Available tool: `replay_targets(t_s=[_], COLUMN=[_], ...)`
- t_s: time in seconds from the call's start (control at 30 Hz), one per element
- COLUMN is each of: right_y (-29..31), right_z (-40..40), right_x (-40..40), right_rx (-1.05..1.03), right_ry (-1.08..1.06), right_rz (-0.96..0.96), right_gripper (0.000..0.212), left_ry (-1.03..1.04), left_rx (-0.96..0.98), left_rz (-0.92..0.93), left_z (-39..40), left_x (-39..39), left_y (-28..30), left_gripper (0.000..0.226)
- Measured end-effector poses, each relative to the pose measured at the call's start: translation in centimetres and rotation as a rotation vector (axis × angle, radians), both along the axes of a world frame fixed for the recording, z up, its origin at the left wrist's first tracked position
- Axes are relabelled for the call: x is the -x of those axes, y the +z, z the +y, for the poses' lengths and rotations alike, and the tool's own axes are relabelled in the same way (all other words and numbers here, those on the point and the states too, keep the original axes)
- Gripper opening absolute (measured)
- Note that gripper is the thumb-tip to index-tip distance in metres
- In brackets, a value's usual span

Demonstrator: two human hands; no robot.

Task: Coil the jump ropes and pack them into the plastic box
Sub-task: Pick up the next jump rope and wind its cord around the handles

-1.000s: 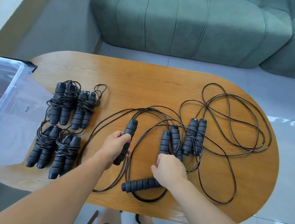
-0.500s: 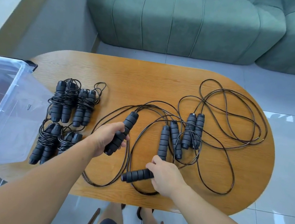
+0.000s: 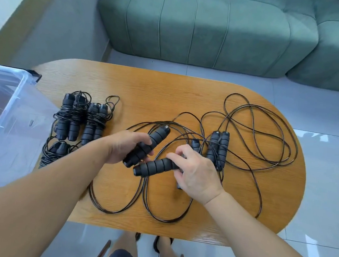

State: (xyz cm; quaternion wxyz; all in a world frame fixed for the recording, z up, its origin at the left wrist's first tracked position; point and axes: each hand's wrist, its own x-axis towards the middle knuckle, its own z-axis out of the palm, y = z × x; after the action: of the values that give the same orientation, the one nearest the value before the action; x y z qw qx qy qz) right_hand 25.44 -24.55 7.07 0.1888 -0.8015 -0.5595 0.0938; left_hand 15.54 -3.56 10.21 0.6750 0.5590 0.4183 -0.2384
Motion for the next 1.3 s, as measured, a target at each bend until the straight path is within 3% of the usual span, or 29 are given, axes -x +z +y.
replay_targets(t_s=[0.13, 0.33, 0.47, 0.6, 0.8, 0.93, 1.0, 1.17, 1.23, 1.3], right_y=[2.6, 7.3, 10.8, 13.5, 17.1, 18.5, 18.9, 20.2, 20.8, 21.6], right_z=[1.8, 4.0, 5.4, 5.8, 7.0, 8.0, 8.5, 9.3, 9.4, 9.7], right_x=[-1.6, -3.0, -4.0, -5.3, -6.8, -7.7, -7.6, -7.3, -7.4, -7.3], right_rx=[-0.093, 0.038, 0.115, 0.001, 0.052, 0.030, -0.006, 0.007, 0.039, 0.060], right_ry=[0.014, 0.055, 0.118, 0.149, 0.143, 0.073, 0.048, 0.051, 0.063, 0.066], right_rz=[-0.024, -0.045, -0.182, -0.249, -0.114, 0.035, 0.137, 0.368, 0.427, 0.490], right_gripper=[0.037, 0.066, 0.059, 0.052, 0.042, 0.045, 0.053, 0.105, 0.107, 0.096], left_ry=[-0.189, -0.309, -0.569, -0.641, -0.625, -0.442, -0.367, -0.420, -0.460, -0.443], left_rx=[-0.007, -0.106, -0.245, -0.496, -0.816, -1.045, -1.069, -1.140, -1.161, -1.142], left_rz=[-0.062, -0.169, -0.175, -0.180, -0.201, -0.212, -0.235, -0.298, -0.281, -0.292], left_z=[-0.4, -0.7, -0.7, -0.9, -1.2, -2.1, -2.2, -2.0, -1.6, -1.0], left_x=[-1.3, -1.9, -2.4, -2.7, -1.9, -1.4, -1.1, 0.2, 0.6, 1.1], left_y=[2.7, 7.4, 11.2, 14.4, 18.3, 19.7, 20.4, 24.0, 24.8, 25.3], left_gripper=[0.022, 0.053, 0.053, 0.059, 0.053, 0.048, 0.048, 0.046, 0.041, 0.045])
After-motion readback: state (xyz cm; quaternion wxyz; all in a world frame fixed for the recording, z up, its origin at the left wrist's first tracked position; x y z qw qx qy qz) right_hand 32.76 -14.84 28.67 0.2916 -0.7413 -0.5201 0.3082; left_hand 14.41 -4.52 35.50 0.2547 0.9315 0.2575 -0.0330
